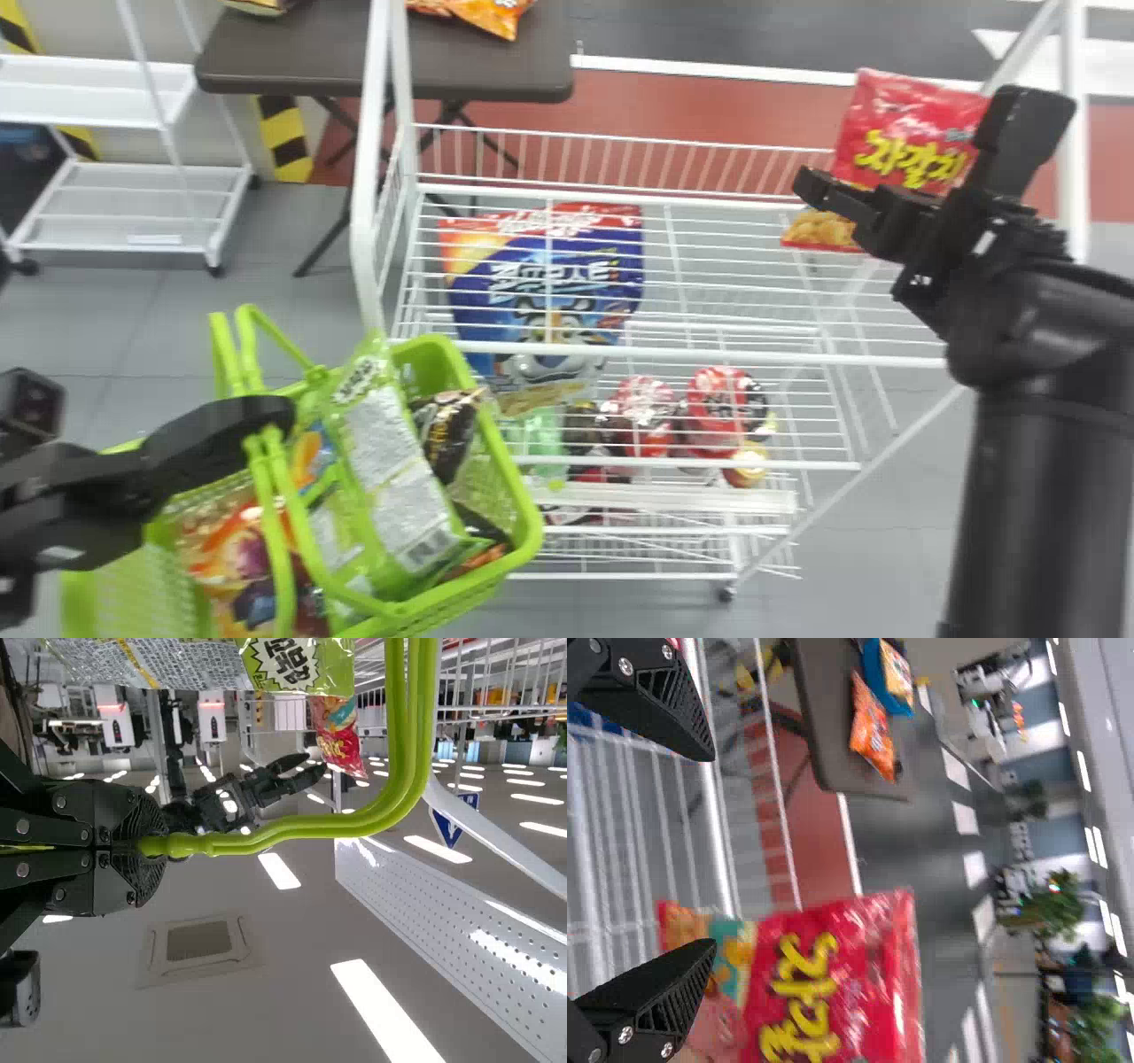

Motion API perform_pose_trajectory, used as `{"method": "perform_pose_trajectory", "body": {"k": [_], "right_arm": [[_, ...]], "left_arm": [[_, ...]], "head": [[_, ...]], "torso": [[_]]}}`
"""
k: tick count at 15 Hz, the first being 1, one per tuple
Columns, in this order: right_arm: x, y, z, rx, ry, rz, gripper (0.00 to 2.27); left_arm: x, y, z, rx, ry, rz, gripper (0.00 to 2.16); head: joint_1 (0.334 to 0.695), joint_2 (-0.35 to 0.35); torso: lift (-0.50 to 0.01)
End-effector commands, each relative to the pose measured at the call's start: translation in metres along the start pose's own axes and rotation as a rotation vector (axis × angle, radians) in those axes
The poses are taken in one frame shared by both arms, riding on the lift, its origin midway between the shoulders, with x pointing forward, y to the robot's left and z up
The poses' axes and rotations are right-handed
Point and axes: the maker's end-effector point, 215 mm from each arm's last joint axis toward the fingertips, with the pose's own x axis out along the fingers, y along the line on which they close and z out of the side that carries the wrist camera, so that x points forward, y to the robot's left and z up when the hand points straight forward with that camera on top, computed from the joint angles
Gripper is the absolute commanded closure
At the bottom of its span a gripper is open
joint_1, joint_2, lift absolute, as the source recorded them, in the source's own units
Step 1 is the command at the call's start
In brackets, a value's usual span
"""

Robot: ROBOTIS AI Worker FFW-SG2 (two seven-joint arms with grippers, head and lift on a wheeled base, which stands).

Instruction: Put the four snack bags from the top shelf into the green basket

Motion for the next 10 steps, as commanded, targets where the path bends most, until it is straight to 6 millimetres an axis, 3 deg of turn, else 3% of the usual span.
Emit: {"method": "perform_pose_trajectory", "body": {"k": [1, 4, 6, 10], "right_arm": [[0.014, -0.032, 0.007, -0.02, -0.044, -0.07, 0.07], [0.035, -0.047, -0.02, -0.029, 0.008, -0.121, 0.08], [0.053, -0.056, -0.026, -0.082, 0.032, -0.152, 0.07], [0.079, -0.058, -0.015, -0.213, 0.044, -0.199, 0.12]], "left_arm": [[-0.002, -0.002, 0.0, -0.002, -0.003, -0.01, 2.15], [-0.003, 0.0, 0.0, -0.01, -0.008, -0.01, 2.15], [-0.001, 0.001, -0.001, -0.014, -0.003, -0.01, 2.15], [-0.006, 0.003, 0.001, -0.019, -0.015, -0.006, 2.15]], "head": [[0.695, -0.178], [0.695, -0.212], [0.695, -0.221], [0.695, -0.231]], "torso": [[0.0], [0.0], [0.0], [0.0]]}}
